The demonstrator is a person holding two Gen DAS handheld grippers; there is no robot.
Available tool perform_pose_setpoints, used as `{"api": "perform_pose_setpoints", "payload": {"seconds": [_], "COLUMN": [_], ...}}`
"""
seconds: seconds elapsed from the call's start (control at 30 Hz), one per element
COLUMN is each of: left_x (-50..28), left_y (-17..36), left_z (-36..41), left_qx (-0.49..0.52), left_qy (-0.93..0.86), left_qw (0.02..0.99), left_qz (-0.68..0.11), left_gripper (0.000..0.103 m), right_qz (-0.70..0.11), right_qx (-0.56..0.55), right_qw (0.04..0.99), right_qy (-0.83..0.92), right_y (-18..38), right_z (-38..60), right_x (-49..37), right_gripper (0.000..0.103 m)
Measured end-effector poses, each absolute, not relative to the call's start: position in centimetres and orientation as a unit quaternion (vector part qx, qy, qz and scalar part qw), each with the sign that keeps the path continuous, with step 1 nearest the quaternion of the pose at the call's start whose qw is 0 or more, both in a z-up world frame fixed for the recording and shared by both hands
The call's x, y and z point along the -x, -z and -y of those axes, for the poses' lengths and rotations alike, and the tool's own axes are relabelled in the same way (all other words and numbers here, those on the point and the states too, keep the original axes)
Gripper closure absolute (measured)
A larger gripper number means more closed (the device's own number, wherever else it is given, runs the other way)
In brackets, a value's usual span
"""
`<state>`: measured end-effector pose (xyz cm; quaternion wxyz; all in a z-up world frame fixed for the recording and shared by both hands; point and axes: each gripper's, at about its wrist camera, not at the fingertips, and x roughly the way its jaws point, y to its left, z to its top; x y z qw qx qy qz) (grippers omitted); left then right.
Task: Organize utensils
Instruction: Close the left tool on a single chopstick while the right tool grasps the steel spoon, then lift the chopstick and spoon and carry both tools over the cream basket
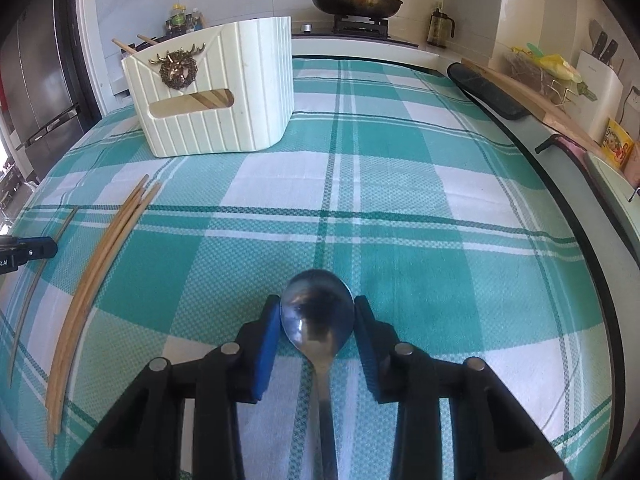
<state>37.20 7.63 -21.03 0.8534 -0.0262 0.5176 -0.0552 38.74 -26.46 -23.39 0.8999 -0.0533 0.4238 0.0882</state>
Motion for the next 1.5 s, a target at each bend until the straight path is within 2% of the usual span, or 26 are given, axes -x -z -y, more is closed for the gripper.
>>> {"api": "perform_pose_setpoints", "payload": {"seconds": [0.17, 0.47, 0.73, 1.07, 1.5], "left_x": [-36.0, -30.4, -27.1, -26.5, -27.4], "left_y": [19.3, 11.8, 7.8, 6.1, 4.0], "left_z": [-9.0, -10.4, -10.5, -9.5, -10.3], "left_qx": [0.057, 0.086, 0.098, 0.095, 0.096], "left_qy": [0.065, 0.09, 0.112, 0.125, 0.132], "left_qw": [0.867, 0.912, 0.932, 0.936, 0.939], "left_qz": [-0.49, -0.39, -0.331, -0.315, -0.301], "left_gripper": [0.099, 0.099, 0.099, 0.099, 0.099], "right_qz": [-0.4, -0.312, -0.251, -0.221, -0.222], "right_qx": [0.036, 0.033, 0.046, 0.035, 0.018], "right_qw": [0.908, 0.931, 0.942, 0.948, 0.945], "right_qy": [-0.117, -0.188, -0.217, -0.226, -0.239], "right_y": [22.2, 15.4, 11.4, 8.3, 5.4], "right_z": [26.9, 26.6, 26.1, 25.6, 25.8], "right_x": [-37.7, -31.7, -27.1, -26.7, -28.5], "right_gripper": [0.067, 0.067, 0.067, 0.067, 0.067]}}
